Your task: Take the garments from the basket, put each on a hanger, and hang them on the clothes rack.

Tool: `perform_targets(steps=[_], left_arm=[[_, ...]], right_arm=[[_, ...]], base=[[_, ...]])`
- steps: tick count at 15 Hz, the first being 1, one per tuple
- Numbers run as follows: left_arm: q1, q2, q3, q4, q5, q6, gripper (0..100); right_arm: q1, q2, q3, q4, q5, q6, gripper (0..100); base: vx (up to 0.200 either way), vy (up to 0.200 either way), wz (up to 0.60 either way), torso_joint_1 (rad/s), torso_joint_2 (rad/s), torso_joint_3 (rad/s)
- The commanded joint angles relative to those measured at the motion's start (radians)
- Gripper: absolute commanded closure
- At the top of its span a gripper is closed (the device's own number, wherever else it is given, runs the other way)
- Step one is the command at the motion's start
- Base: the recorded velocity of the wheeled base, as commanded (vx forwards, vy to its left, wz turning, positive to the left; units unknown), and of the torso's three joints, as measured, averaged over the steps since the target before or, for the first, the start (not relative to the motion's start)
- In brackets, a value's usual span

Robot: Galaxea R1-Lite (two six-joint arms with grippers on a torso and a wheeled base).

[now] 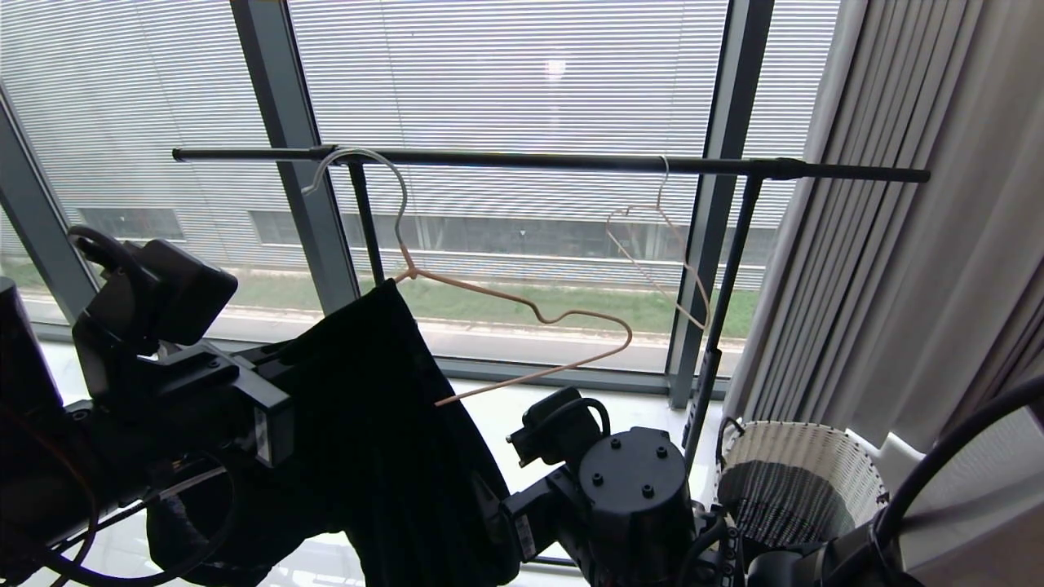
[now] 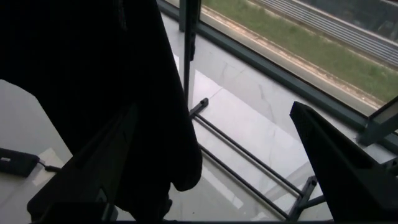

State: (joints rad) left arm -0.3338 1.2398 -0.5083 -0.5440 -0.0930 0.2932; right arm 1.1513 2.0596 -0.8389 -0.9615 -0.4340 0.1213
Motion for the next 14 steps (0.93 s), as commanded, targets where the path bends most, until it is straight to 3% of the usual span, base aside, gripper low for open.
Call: perform_targets(steps=[1, 14], left_arm=[[-0.001, 0.000, 0.001, -0.001, -0.001, 0.000, 100], [-0.036, -0.014, 0.002, -0.001, -0.001, -0.005, 100]], right_arm=[[0.005, 0.001, -0.002, 0.000, 0.008, 0.000, 0], [-0.053, 0.090, -0.003, 0.000, 0.003, -0.035, 0]], base=[[0.000, 0.000, 0.00, 0.000, 0.00, 0.000], [0.000, 0.000, 0.00, 0.000, 0.00, 0.000]])
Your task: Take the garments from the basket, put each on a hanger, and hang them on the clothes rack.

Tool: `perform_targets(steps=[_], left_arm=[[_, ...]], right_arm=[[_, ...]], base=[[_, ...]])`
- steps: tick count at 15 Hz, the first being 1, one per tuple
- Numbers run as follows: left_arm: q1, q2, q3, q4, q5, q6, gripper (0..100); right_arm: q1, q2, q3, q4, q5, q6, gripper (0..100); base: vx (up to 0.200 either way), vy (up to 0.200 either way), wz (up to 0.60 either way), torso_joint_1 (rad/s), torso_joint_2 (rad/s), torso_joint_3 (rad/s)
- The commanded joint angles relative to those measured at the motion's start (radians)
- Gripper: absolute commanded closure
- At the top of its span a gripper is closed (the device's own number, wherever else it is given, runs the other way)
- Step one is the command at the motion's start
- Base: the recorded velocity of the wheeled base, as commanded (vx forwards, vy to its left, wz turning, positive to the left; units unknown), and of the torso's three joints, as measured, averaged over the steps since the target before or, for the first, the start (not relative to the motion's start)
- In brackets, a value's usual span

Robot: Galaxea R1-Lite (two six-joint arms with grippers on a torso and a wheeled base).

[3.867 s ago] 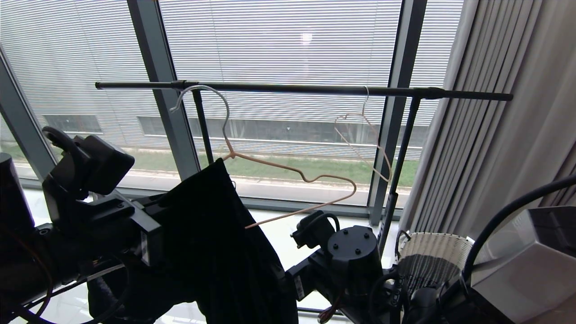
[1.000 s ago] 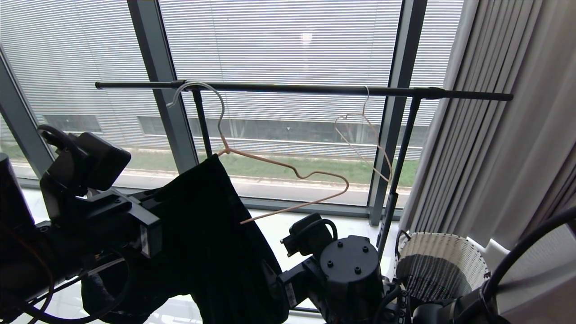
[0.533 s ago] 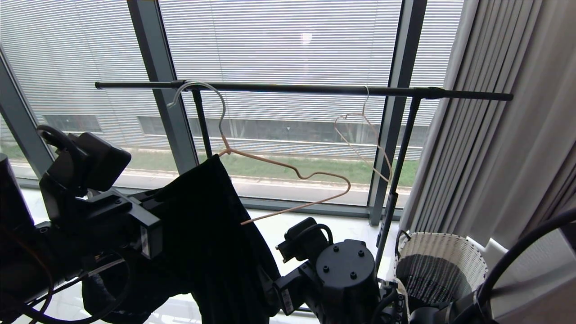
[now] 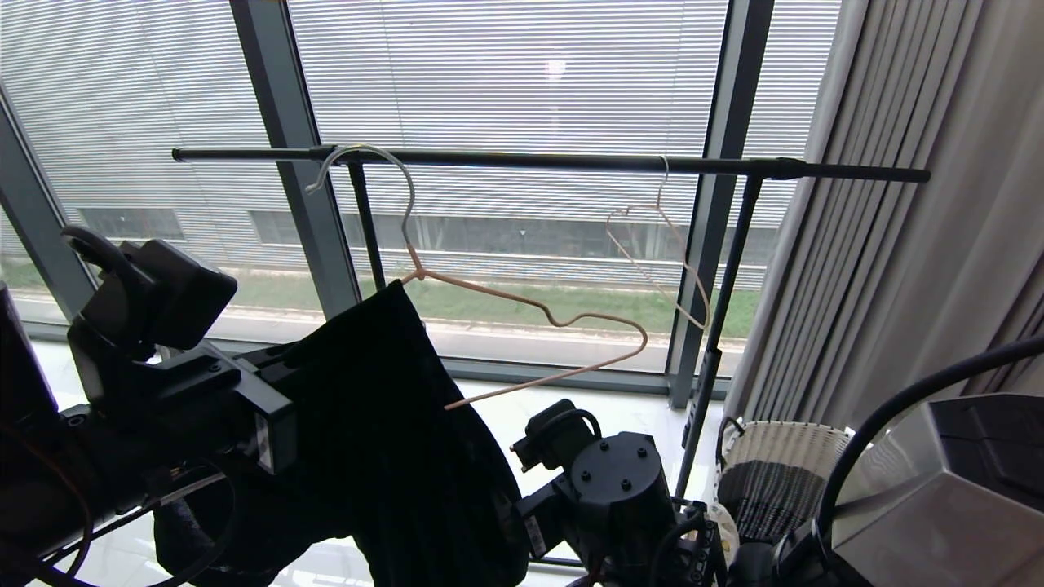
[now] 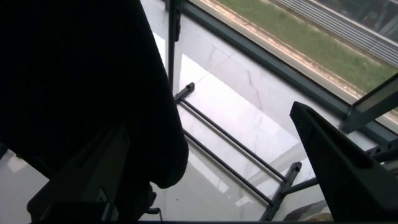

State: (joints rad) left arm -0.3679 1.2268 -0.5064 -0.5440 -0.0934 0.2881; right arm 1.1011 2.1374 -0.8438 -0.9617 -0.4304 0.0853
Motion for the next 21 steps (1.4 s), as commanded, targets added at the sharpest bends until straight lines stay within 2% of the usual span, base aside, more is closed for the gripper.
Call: perform_targets(steps=[1, 3, 4, 6, 8, 12, 16, 21], left_arm=[[-0.002, -0.001, 0.000, -0.001, 0.000, 0.000, 100], [-0.005, -0.001, 0.000, -0.001, 0.000, 0.000, 100], [-0.005, -0.003, 0.000, -0.001, 0.000, 0.000, 100], [-0.005, -0.006, 0.002, -0.001, 0.000, 0.003, 100], [-0.003, -0.006, 0.002, -0.001, 0.001, 0.005, 100], [0.003, 0.008, 0.002, -0.001, 0.064, 0.013, 100], [0.003, 0.005, 0.006, -0.001, 0.064, 0.014, 100], [0.001, 0.034, 0.017, 0.001, 0.066, 0.022, 100]], right_arm=[[-0.003, 0.019, 0.000, 0.000, -0.001, -0.012, 0], [-0.003, 0.027, 0.000, -0.002, -0.002, -0.024, 0], [-0.003, 0.027, 0.000, -0.002, -0.004, -0.029, 100], [-0.006, 0.025, 0.002, -0.002, -0.011, -0.035, 100], [-0.027, 0.022, 0.003, -0.002, -0.050, -0.035, 100], [-0.135, -0.021, 0.005, -0.002, -0.113, -0.035, 100], [-0.268, -0.079, 0.002, -0.002, -0.110, -0.053, 100], [-0.326, -0.129, 0.000, -0.002, -0.102, -0.064, 100]], base=[[0.000, 0.000, 0.00, 0.000, 0.00, 0.000], [0.000, 0.000, 0.00, 0.000, 0.00, 0.000], [0.000, 0.000, 0.00, 0.000, 0.00, 0.000], [0.000, 0.000, 0.00, 0.000, 0.00, 0.000], [0.000, 0.000, 0.00, 0.000, 0.00, 0.000], [0.000, 0.000, 0.00, 0.000, 0.00, 0.000], [0.000, 0.000, 0.00, 0.000, 0.00, 0.000], [0.000, 0.000, 0.00, 0.000, 0.00, 0.000]])
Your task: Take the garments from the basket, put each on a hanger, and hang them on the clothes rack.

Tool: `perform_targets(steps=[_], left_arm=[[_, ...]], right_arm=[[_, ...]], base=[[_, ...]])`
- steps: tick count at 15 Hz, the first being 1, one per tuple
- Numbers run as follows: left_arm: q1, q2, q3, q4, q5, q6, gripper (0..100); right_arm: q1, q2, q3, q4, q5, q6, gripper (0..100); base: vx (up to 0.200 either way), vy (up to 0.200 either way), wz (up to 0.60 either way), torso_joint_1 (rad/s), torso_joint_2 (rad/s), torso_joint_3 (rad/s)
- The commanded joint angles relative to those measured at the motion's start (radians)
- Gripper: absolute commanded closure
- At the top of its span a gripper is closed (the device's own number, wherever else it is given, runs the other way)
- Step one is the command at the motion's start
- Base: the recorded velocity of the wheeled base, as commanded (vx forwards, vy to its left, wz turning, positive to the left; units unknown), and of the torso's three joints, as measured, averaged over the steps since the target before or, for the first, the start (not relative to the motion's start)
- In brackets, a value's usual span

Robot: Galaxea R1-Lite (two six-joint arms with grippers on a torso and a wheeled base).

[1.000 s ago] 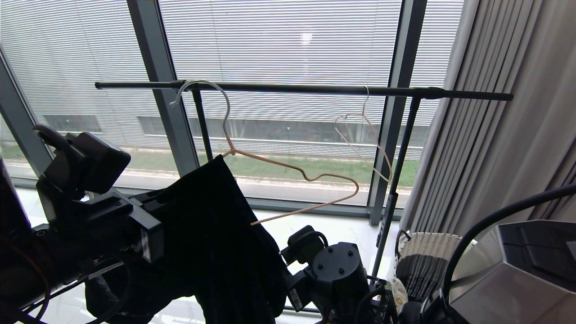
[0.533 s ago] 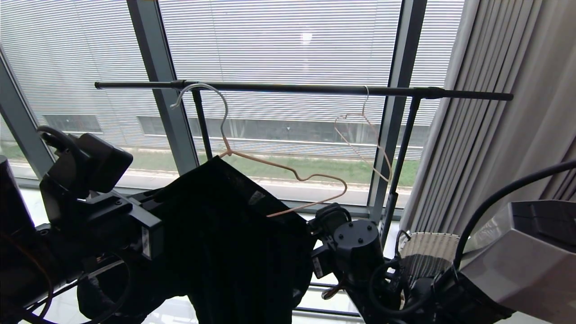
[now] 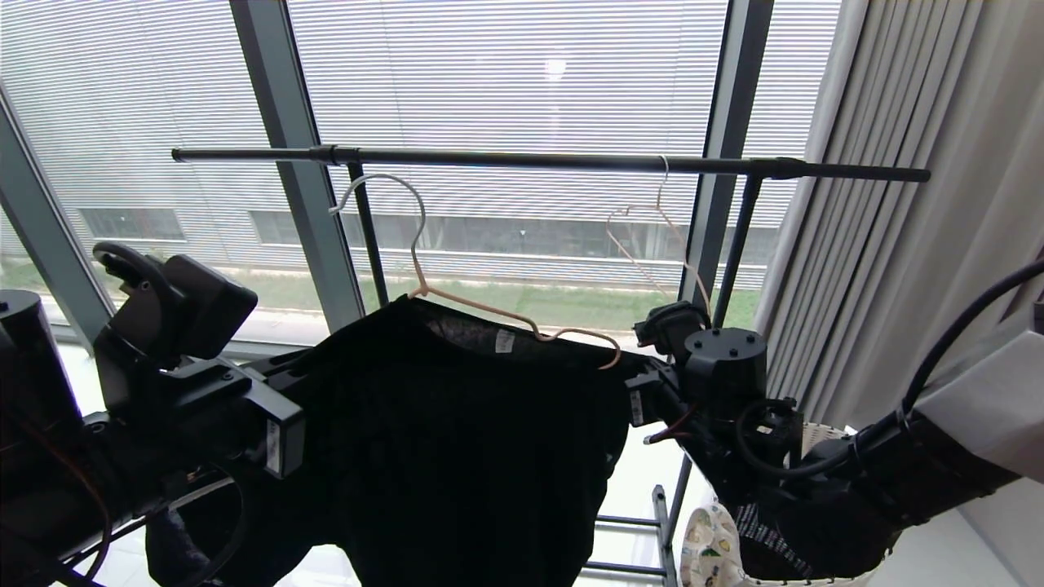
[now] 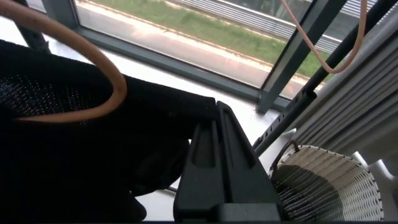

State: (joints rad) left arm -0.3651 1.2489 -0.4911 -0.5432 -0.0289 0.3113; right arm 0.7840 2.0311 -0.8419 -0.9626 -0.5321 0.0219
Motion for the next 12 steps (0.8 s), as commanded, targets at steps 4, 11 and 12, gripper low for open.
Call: perform_targets(steps=[4, 11, 12], left_arm=[[-0.002, 0.096, -0.017, 0.000, 0.001, 0.052, 100], [-0.055, 0.276, -0.132, -0.001, 0.141, 0.052, 100], [-0.066, 0.279, -0.147, -0.001, 0.141, 0.051, 100]], right_arm=[[-0.062, -0.097, -0.025, 0.054, 0.098, -0.036, 100], [-0.088, -0.258, -0.189, 0.392, 0.264, -0.074, 100], [-0.085, -0.273, -0.187, 0.424, 0.264, -0.077, 100]], base=[[0.000, 0.000, 0.00, 0.000, 0.00, 0.000], [0.000, 0.000, 0.00, 0.000, 0.00, 0.000], [0.000, 0.000, 0.00, 0.000, 0.00, 0.000]])
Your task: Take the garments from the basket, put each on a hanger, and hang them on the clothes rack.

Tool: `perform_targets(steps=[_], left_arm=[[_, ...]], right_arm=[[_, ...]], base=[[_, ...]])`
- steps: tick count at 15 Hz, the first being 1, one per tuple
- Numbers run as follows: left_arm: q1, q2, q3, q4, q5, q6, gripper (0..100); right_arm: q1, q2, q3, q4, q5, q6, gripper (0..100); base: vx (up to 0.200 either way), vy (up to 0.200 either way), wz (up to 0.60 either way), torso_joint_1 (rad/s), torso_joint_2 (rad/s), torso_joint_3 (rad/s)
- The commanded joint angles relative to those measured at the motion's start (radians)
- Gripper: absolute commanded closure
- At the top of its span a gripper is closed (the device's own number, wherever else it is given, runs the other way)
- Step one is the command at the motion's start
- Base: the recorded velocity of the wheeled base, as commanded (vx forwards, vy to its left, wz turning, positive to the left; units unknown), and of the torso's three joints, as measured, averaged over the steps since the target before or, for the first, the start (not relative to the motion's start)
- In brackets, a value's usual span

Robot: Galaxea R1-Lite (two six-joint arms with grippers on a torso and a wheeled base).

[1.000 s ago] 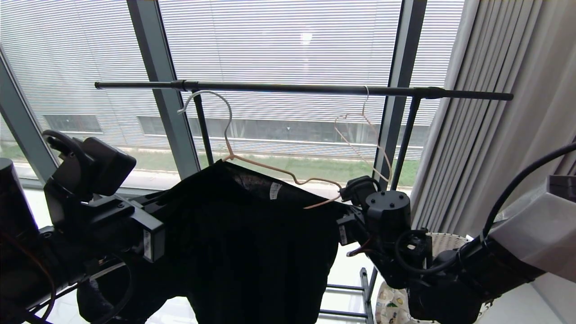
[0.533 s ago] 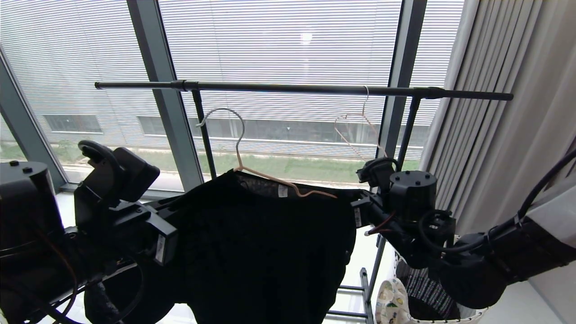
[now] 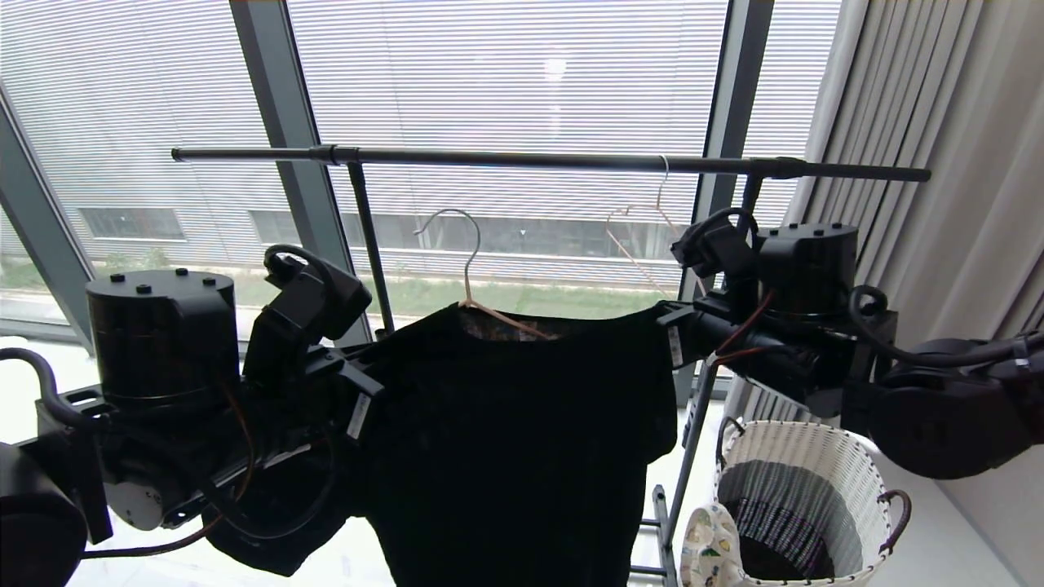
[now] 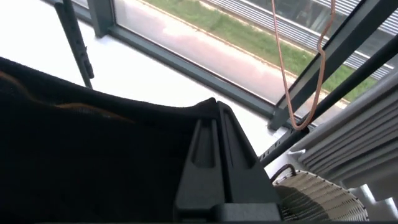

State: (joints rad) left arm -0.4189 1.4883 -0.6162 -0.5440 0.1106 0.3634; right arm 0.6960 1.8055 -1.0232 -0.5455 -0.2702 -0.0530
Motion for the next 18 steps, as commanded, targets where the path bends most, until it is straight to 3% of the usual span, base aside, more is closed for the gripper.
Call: perform_targets(steps=[1, 3, 6, 7, 8, 11, 14, 18], left_arm=[[-0.015, 0.041, -0.028, -0.001, 0.001, -0.003, 100], [-0.015, 0.040, -0.030, -0.002, -0.002, -0.008, 100], [-0.017, 0.040, -0.025, -0.068, -0.014, -0.018, 100], [-0.020, 0.038, -0.023, -0.085, -0.040, -0.035, 100], [-0.032, 0.032, -0.020, -0.091, -0.072, -0.055, 100], [-0.090, 0.001, 0.006, -0.091, -0.144, -0.078, 100], [-0.181, -0.008, 0.049, -0.132, -0.147, -0.073, 100], [-0.247, -0.010, 0.115, -0.254, -0.146, -0.037, 100]], right_arm=[[0.005, -0.058, -0.006, 0.021, 0.002, -0.002, 0], [0.005, -0.086, -0.005, 0.059, 0.022, -0.004, 0], [-0.007, -0.172, -0.018, 0.225, 0.178, -0.008, 0], [-0.009, -0.187, -0.028, 0.263, 0.198, -0.028, 0], [-0.009, -0.198, -0.034, 0.294, 0.223, -0.070, 0], [-0.009, -0.226, -0.075, 0.441, 0.399, -0.251, 0], [0.004, -0.207, -0.183, 0.621, 0.539, -0.400, 0], [0.063, -0.163, -0.278, 0.812, 0.635, -0.421, 0]], base=[[0.000, 0.000, 0.00, 0.000, 0.00, 0.000], [0.000, 0.000, 0.00, 0.000, 0.00, 0.000], [0.000, 0.000, 0.00, 0.000, 0.00, 0.000], [0.000, 0.000, 0.00, 0.000, 0.00, 0.000], [0.000, 0.000, 0.00, 0.000, 0.00, 0.000], [0.000, 0.000, 0.00, 0.000, 0.00, 0.000], [0.000, 0.000, 0.00, 0.000, 0.00, 0.000], [0.000, 0.000, 0.00, 0.000, 0.00, 0.000]])
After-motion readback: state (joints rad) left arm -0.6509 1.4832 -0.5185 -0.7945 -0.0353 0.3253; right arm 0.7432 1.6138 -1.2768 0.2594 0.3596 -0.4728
